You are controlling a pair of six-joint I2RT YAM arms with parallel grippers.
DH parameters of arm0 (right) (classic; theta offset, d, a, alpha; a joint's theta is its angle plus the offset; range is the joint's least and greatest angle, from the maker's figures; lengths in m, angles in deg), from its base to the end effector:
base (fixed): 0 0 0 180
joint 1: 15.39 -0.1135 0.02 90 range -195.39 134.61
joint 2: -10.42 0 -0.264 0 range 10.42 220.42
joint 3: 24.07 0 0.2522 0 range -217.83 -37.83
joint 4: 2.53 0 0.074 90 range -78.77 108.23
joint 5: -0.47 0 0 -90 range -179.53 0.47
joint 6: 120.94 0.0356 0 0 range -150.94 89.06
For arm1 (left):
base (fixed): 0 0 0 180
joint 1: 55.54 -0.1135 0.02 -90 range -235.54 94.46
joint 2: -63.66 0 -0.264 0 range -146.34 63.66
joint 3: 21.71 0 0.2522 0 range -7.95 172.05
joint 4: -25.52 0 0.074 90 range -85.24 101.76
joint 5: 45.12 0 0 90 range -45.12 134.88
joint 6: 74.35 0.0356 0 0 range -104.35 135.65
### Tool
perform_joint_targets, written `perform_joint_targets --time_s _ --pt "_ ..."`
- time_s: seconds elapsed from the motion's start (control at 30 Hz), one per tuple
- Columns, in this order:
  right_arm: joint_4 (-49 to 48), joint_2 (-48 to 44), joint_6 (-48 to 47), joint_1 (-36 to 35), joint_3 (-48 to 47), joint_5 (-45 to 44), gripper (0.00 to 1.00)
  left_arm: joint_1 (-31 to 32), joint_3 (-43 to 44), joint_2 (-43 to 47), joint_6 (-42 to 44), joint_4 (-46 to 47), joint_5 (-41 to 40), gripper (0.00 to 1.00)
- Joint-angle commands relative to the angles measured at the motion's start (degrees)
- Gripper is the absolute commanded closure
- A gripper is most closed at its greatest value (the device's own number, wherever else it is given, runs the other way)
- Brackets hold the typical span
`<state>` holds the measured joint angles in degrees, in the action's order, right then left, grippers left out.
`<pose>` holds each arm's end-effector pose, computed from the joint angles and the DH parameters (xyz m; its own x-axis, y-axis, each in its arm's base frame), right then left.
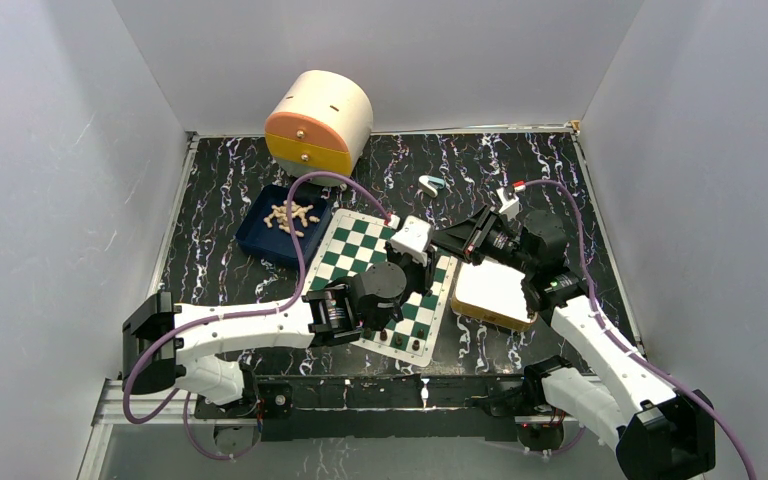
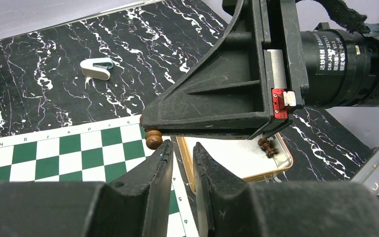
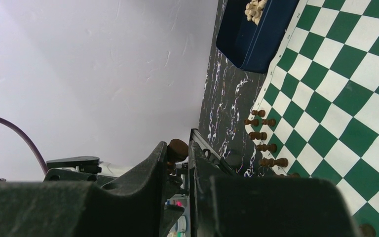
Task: Set up the chess pieces on the board
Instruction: Place the chess piece on the chessboard.
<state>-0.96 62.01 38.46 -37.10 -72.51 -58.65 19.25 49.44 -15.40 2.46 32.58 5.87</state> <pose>0.1902 0.0954 0.2979 -0.7689 0.5586 -0.3111 -0.2073 0.2425 0.9477 0.1059 -0.3042 0.3365 -0.1372 -0.1712 -0.9756 0.5684 0.7931 -0.2191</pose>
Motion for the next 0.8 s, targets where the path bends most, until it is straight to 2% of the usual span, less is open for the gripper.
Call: perform_joint_targets --time_s 0.0,0.2,0.33,0.63,0.77 --pt "-3.3 -1.0 0.6 0.3 0.2 1.5 0.91 -0.8 2.1 0.3 0.4 2.7 -1.8 0.81" --pt "-3.4 -0.9 0.6 0.3 0.7 2.2 0.91 -1.2 1.3 0.7 1.0 4.2 -0.3 0.89" --pt "-3.5 -0.9 0.5 0.3 0.8 2.7 0.91 -1.3 1.5 0.5 1.4 4.1 0.7 1.00" --pt "-3.6 -1.6 0.8 0.3 1.0 2.9 0.90 -1.4 0.5 0.7 0.9 3.9 1.2 1.00" --pt "-3.9 -2.3 1.7 0.3 1.7 2.5 0.86 -1.5 -0.4 1.0 0.2 3.6 0.8 1.00"
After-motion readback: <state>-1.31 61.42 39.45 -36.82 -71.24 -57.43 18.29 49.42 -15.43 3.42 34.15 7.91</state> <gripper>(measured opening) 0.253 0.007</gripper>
